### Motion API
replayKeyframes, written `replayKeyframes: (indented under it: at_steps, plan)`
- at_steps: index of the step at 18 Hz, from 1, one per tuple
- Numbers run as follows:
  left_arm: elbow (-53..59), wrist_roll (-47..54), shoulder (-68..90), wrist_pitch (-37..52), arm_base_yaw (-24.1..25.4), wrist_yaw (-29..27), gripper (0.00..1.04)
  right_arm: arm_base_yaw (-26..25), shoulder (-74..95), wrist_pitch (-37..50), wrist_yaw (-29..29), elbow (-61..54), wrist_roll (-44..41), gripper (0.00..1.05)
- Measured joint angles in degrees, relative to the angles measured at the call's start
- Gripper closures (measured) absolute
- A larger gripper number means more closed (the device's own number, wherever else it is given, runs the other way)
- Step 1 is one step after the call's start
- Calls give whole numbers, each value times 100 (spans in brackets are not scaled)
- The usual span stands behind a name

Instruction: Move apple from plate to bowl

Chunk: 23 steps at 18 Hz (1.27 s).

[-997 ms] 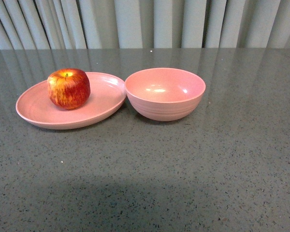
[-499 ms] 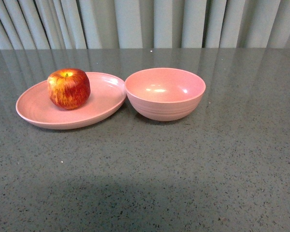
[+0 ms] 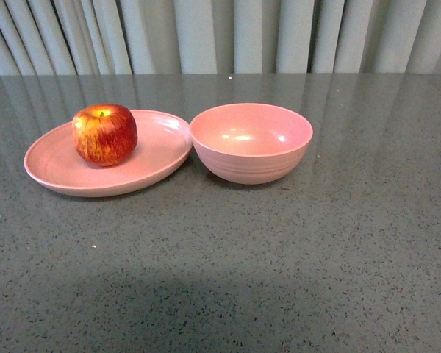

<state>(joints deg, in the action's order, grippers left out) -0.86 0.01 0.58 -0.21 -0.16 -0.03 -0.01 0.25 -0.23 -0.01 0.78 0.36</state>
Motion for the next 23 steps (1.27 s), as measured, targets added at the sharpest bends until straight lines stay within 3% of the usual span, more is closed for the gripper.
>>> replayKeyframes:
  at_steps: [3, 5, 6, 8, 11, 14, 16, 23]
  plan:
    - [0, -11, 4, -24, -2, -20, 7, 0, 0, 0, 0, 0, 0, 7]
    - [-533, -483, 780, -1370, -533, -1309, 7, 0, 0, -2, 9, 0, 2, 7]
    - [-632, -627, 1095, -1484, -605, -1714, 7, 0, 0, 2, -4, -2, -2, 7]
    - [-678, -750, 1119, -1331, -546, -1939, 7, 0, 0, -4, 0, -2, -2, 7]
    - [-874, -748, 1410, -931, -426, -1696, 7, 0, 0, -2, 0, -2, -2, 7]
    - [-1360, -717, 2457, 24, -262, -1012, 7, 0, 0, 0, 0, -2, -2, 7]
    - [-2006, -546, 3512, 826, -452, -614, 7, 0, 0, 0, 0, -2, -2, 7]
    - [-3847, -96, 6255, 1228, -601, 122, 7, 0, 0, -2, 2, -2, -2, 7]
